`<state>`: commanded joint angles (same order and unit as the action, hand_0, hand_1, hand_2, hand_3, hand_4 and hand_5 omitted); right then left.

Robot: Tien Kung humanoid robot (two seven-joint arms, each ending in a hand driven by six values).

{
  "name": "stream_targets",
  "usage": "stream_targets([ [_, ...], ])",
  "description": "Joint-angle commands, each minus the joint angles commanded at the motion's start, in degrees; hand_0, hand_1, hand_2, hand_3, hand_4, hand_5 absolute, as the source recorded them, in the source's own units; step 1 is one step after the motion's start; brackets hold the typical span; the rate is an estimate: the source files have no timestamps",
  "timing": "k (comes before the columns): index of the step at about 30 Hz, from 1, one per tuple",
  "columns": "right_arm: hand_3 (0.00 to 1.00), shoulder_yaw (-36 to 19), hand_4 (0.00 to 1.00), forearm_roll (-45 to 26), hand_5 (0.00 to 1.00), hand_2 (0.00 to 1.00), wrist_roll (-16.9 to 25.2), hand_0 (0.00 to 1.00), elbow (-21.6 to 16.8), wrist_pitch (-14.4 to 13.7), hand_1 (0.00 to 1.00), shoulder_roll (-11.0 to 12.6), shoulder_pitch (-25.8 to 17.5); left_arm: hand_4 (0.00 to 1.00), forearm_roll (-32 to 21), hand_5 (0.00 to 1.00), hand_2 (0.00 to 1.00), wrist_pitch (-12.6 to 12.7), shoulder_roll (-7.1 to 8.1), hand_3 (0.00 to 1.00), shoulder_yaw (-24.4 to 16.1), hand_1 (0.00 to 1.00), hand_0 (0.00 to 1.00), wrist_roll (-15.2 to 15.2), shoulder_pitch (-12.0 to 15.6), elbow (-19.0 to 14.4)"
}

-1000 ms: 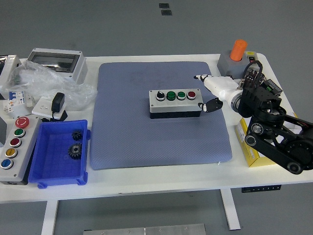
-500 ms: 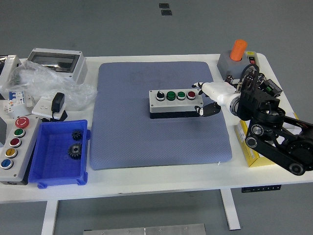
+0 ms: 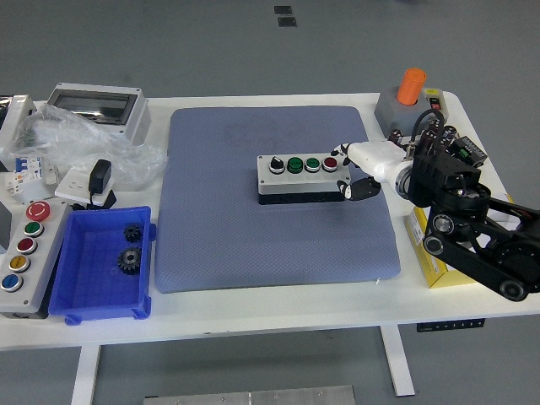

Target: Pick up the button,place it on the desk,press the button,press the button

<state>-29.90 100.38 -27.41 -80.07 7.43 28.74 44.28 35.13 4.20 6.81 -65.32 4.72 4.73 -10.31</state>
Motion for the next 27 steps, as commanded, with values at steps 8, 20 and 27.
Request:
stream_targets([
  [8, 0.865, 1.0, 0.49, 0.0, 0.255, 0.407, -0.3, 0.785, -0.1, -0.1, 0.664, 0.0, 0.7, 0.628, 0.0, 0.27, 0.551, 0.0, 0.0, 0.613, 0.0, 0.633, 0.634, 0.0, 0.0, 0.0],
  [20, 0.859, 2.1, 0.256, -0.9, 0.119, 0.28, -0.6, 0.765, 0.3, -0.4, 0.498, 0.1, 1.6, 0.63, 0.1, 0.272, 0.551, 0.0, 0.02, 0.613, 0.0, 0.633, 0.634, -0.1, 0.0, 0.0],
  [27, 0.867, 3.3, 0.167, -1.4, 0.106, 0.27, -0.6, 0.75, 1.1, -0.6, 0.445, -0.5, 1.8, 0.632, 0.1, 0.274, 0.551, -0.1, 0.05, 0.613, 0.0, 0.633, 0.634, -0.2, -0.1, 0.0],
])
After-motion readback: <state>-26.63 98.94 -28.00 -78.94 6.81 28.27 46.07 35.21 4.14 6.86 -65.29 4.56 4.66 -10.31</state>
